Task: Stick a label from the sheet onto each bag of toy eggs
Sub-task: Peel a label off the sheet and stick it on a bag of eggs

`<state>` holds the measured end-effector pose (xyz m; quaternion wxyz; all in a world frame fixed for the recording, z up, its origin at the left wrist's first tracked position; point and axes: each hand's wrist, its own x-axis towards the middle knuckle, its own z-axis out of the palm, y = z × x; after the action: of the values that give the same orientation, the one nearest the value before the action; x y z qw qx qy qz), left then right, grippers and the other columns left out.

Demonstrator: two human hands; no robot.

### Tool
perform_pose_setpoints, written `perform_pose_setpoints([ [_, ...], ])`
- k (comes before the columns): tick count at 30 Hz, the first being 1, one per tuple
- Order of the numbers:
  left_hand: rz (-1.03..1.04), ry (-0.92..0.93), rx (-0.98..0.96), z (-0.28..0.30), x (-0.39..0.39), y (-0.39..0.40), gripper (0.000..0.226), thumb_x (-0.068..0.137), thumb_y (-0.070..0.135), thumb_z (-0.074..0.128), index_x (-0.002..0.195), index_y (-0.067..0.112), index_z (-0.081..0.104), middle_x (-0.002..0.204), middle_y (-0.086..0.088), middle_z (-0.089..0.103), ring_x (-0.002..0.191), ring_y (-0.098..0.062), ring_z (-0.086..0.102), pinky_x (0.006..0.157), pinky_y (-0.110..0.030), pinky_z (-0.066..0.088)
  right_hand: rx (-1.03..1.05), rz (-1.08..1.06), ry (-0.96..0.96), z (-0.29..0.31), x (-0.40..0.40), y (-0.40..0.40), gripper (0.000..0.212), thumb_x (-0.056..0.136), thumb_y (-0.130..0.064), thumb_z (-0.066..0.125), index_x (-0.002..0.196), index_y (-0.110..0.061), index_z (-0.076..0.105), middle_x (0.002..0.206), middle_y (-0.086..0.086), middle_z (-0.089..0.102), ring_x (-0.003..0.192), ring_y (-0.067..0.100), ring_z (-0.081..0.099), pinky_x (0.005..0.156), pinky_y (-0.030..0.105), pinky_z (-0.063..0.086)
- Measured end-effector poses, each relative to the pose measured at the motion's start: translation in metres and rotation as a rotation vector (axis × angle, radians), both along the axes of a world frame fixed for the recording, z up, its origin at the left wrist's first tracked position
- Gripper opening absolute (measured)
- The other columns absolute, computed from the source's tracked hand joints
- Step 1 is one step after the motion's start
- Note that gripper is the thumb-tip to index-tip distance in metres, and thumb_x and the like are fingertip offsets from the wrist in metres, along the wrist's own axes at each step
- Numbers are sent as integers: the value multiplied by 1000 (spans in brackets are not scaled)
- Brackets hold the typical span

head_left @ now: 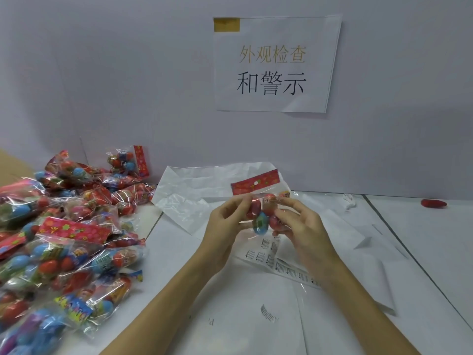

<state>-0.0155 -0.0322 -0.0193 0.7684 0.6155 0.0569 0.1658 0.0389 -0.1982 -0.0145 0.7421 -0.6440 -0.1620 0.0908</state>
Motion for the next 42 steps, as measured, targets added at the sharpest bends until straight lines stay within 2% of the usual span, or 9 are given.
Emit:
perform_pose_setpoints([
  [6, -14, -11, -163, -1, 1, 5, 31, 95, 35, 69, 105, 9, 82, 109, -16, 78, 96, -24, 76, 79, -27, 60, 5, 84, -33, -1, -5, 4, 23, 99, -10, 69, 120, -22, 70, 92, 9, 80, 79, 18, 76, 70, 25, 60],
  [10, 72, 24, 33, 0, 1, 5, 43, 99, 52, 60, 109, 15, 79, 103, -5, 80, 94, -21, 77, 79, -27, 60, 69, 94, 162, -3, -3, 1, 22, 98, -12, 68, 117, -2, 73, 99, 15, 80, 86, 22, 77, 74, 24, 62],
  [14, 196, 86, 72, 0, 3, 10, 57, 90, 67, 49, 114, 19, 72, 100, 0, 77, 85, -18, 76, 75, -31, 62, 844, 281, 699, 29, 16, -43, 42, 101, -6, 58, 142, 5, 57, 122, 22, 70, 93, 23, 71, 70, 20, 61],
  [16, 216, 97, 65, -3, 5, 18, 53, 100, 60, 45, 113, 17, 73, 102, -5, 76, 85, -20, 75, 71, -31, 61, 1442, 454, 647, 43, 22, -78, 45, 106, -12, 55, 150, -4, 52, 138, 19, 64, 117, 31, 68, 80, 25, 60],
  [18, 221, 98, 67, -6, 6, 23, 51, 106, 54, 42, 108, 15, 75, 101, -8, 76, 86, -22, 73, 68, -30, 60, 1672, 509, 486, 50, 20, -102, 41, 112, -21, 46, 151, -11, 53, 149, 15, 58, 131, 32, 62, 94, 26, 57],
  [24, 233, 102, 140, -11, 11, 23, 54, 108, 49, 42, 98, 9, 77, 93, -9, 76, 82, -25, 71, 69, -34, 57, 1383, 302, 577, 32, 25, -94, 31, 109, -29, 51, 114, -13, 76, 107, -1, 79, 59, 13, 67, 45, 22, 52],
  [33, 636, 31, 627, -13, 17, 37, 13, 103, 23, 60, 115, 23, 63, 117, 0, 57, 114, -22, 52, 87, -32, 45, 664, 225, 602, 9, 17, -30, 32, 93, -31, 64, 103, -6, 81, 85, 5, 68, 54, 12, 49, 42, 20, 39],
  [38, 765, 483, 980, 19, 47, 131, 43, 103, 29, 56, 142, 14, 50, 145, -24, 30, 136, -41, 28, 112, -45, 30, 444, 267, 578, 1, 10, -8, 36, 91, -36, 65, 102, -6, 81, 79, 6, 62, 55, 15, 51, 42, 22, 44],
  [42, 736, 783, 1247, 39, 59, 213, 49, 107, 35, 46, 155, 32, 38, 160, -38, 10, 146, -56, 20, 123, -56, 21, 393, 316, 570, -4, 8, 0, 39, 92, -37, 63, 99, -3, 81, 76, 7, 59, 54, 14, 50, 40, 24, 43],
])
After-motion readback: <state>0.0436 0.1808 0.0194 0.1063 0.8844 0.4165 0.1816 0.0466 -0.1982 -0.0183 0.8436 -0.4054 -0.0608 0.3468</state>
